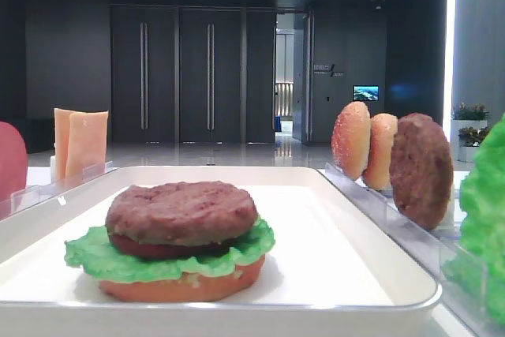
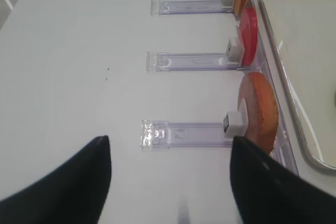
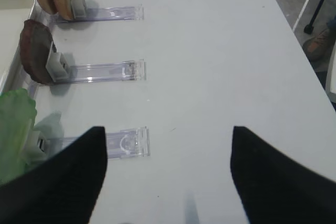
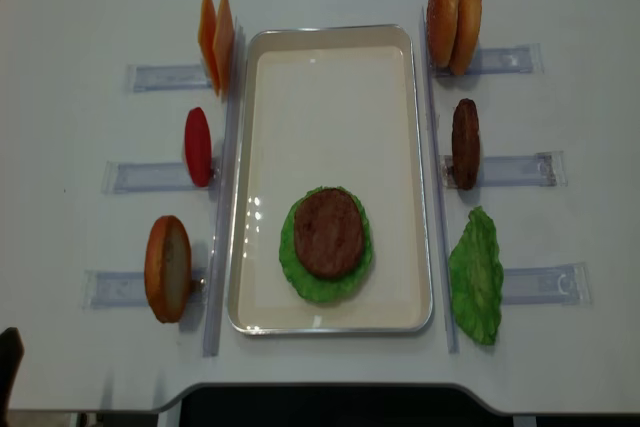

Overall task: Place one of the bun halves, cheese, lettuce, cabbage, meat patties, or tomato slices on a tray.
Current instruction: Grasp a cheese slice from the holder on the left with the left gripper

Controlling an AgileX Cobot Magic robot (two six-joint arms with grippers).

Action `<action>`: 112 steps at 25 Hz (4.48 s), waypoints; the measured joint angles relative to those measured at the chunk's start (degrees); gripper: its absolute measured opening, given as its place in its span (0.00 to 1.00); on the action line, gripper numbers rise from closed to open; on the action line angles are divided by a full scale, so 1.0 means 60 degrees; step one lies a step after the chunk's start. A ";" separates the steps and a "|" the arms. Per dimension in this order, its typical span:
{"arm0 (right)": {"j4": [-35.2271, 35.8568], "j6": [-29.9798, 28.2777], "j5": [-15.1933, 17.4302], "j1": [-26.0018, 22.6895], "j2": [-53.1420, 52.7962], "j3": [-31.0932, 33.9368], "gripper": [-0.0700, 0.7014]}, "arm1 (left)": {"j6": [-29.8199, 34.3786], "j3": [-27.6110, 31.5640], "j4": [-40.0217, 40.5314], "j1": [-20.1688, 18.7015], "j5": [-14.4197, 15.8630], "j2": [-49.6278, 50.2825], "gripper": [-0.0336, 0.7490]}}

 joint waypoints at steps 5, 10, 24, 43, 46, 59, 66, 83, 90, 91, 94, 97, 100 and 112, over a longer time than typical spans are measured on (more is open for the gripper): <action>0.0000 0.0000 0.0000 0.0000 0.0000 0.0000 0.71 | 0.0000 0.0000 0.0000 0.0000 0.0000 0.0000 0.64; 0.0000 0.0000 0.0000 0.0000 0.0000 0.0000 0.71 | 0.0000 0.0000 0.0000 0.0000 0.0000 0.0000 0.56; 0.0000 0.0000 0.0000 0.0000 0.0000 0.0000 0.71 | 0.0000 0.0000 0.0000 0.0000 0.0000 0.0000 0.34; 0.0000 0.0000 0.0000 0.0000 0.0000 0.0000 0.71 | 0.0000 0.0000 -0.0092 0.0000 0.0000 0.0000 0.87; 0.0000 0.0000 0.0000 0.0000 0.0000 0.0000 0.71 | 0.0000 0.0000 -0.0123 0.0000 0.0000 0.0000 0.91; 0.0000 0.0000 0.0000 0.0000 0.0000 0.0000 0.71 | 0.0000 0.0000 -0.0311 0.0000 0.0000 0.0000 0.81; 0.0000 0.0000 0.0000 0.0000 0.0000 0.0000 0.71 | 0.0000 -0.0281 -0.0414 0.0000 0.0193 0.0710 0.78; 0.0000 0.0000 0.0000 0.0000 0.0000 0.0000 0.71 | -0.0041 -0.3858 -0.0414 0.0000 0.0580 0.5717 0.92; 0.0000 0.0000 0.0000 0.0000 0.0000 0.0000 0.71 | -0.0041 -0.5739 -0.0414 0.0000 0.1087 0.8418 0.93; 0.0000 0.0000 0.0000 0.0000 0.0000 0.0000 0.71 | -0.0041 -0.5973 -0.0414 0.0000 0.1152 0.8716 0.93; 0.0000 0.0000 0.0000 0.0000 0.0000 0.0000 0.71 | -0.0032 -0.6735 -0.0289 0.0000 0.1261 0.9694 0.93; 0.0000 0.0000 0.0000 0.0000 0.0000 0.0000 0.71 | -0.0032 -0.7587 -0.0239 0.0000 0.1270 1.0624 0.93; 0.0000 0.0000 0.0000 0.0000 0.0000 0.0000 0.71 | -0.0032 -0.8366 -0.0237 0.0000 0.1270 1.1638 0.93; 0.0000 0.0000 -0.0008 0.0000 0.0000 0.0000 0.71 | -0.0032 -1.1820 -0.0237 0.0000 0.1270 1.5643 0.93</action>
